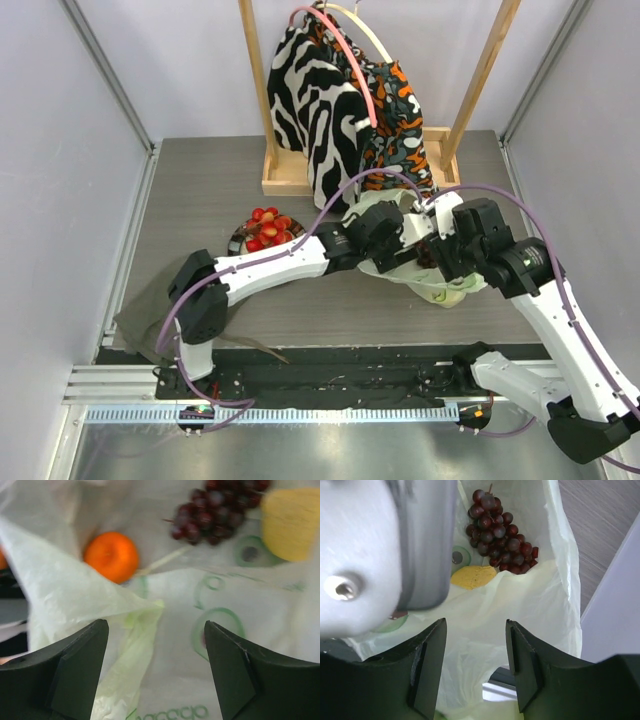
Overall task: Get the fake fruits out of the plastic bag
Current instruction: Adjust the plastic bag at the center of the board, then take out the fake fruit from the plastic bag, then place the fake fruit on the plate.
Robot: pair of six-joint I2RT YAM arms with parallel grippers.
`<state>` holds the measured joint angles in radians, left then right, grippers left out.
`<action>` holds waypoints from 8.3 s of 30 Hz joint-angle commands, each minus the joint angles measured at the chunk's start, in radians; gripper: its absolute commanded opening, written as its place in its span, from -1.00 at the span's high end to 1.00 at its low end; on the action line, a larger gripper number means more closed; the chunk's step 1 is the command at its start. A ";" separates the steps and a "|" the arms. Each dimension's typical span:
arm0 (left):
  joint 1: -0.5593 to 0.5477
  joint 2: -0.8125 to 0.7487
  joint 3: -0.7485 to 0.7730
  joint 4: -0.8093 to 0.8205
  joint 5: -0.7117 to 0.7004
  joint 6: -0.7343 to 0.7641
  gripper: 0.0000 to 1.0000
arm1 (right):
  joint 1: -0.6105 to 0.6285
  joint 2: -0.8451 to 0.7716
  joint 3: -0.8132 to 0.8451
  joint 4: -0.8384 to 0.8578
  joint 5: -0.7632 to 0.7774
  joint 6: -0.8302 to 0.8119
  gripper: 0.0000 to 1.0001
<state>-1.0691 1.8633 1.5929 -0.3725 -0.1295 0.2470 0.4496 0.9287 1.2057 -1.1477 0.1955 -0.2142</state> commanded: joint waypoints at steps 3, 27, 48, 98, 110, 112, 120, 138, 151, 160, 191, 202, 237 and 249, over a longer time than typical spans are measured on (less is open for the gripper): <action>0.027 0.013 -0.004 0.193 -0.352 0.018 -0.67 | -0.015 -0.011 -0.027 0.025 -0.022 0.016 -0.15; 0.207 -0.182 -0.060 -0.054 0.099 -0.410 1.00 | 0.000 0.376 0.026 0.383 -0.252 -0.109 0.27; 0.302 -0.225 -0.234 0.021 0.388 -0.610 -0.76 | -0.022 0.378 -0.041 0.319 -0.275 0.056 0.15; 0.402 -0.331 -0.332 0.012 0.458 -0.557 0.49 | -0.019 0.838 0.106 0.778 -0.200 0.140 -0.46; 0.402 -0.339 -0.343 0.024 0.472 -0.548 0.50 | 0.004 1.044 0.258 0.743 -0.142 0.196 -0.62; 0.403 -0.342 -0.349 0.024 0.473 -0.545 0.50 | 0.003 1.059 0.281 0.756 -0.134 0.203 -0.62; 0.403 -0.357 -0.367 0.029 0.472 -0.549 0.50 | 0.001 1.066 0.290 0.784 -0.126 0.171 0.20; 0.413 -0.332 -0.318 0.047 0.462 -0.548 0.50 | 0.001 0.487 0.029 0.389 -0.235 -0.001 0.50; 0.610 -0.374 -0.105 -0.027 0.755 -0.713 -0.92 | 0.001 0.302 0.198 0.400 -0.493 0.006 0.46; 0.669 -0.343 -0.254 0.314 1.019 -1.044 -0.99 | 0.141 0.282 0.137 0.629 -0.450 -0.166 0.43; 0.912 -0.507 -0.399 0.039 1.013 -0.908 0.16 | 0.310 0.312 0.100 0.703 -0.301 -0.212 -0.40; 1.395 -0.655 -0.567 -0.362 1.003 -0.690 0.58 | 0.311 0.341 0.081 0.671 -0.260 -0.168 -0.46; 1.276 -0.125 -0.490 -0.034 0.731 -0.744 0.47 | 0.310 0.374 0.086 0.614 -0.205 -0.182 -0.46; 1.275 -0.274 -0.630 0.081 0.714 -0.752 0.51 | 0.310 0.397 0.098 0.631 -0.202 -0.180 -0.46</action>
<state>0.2089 1.6276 0.9760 -0.3740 0.5907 -0.5152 0.7582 1.3231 1.2678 -0.5537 -0.0200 -0.3901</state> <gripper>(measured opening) 0.572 0.731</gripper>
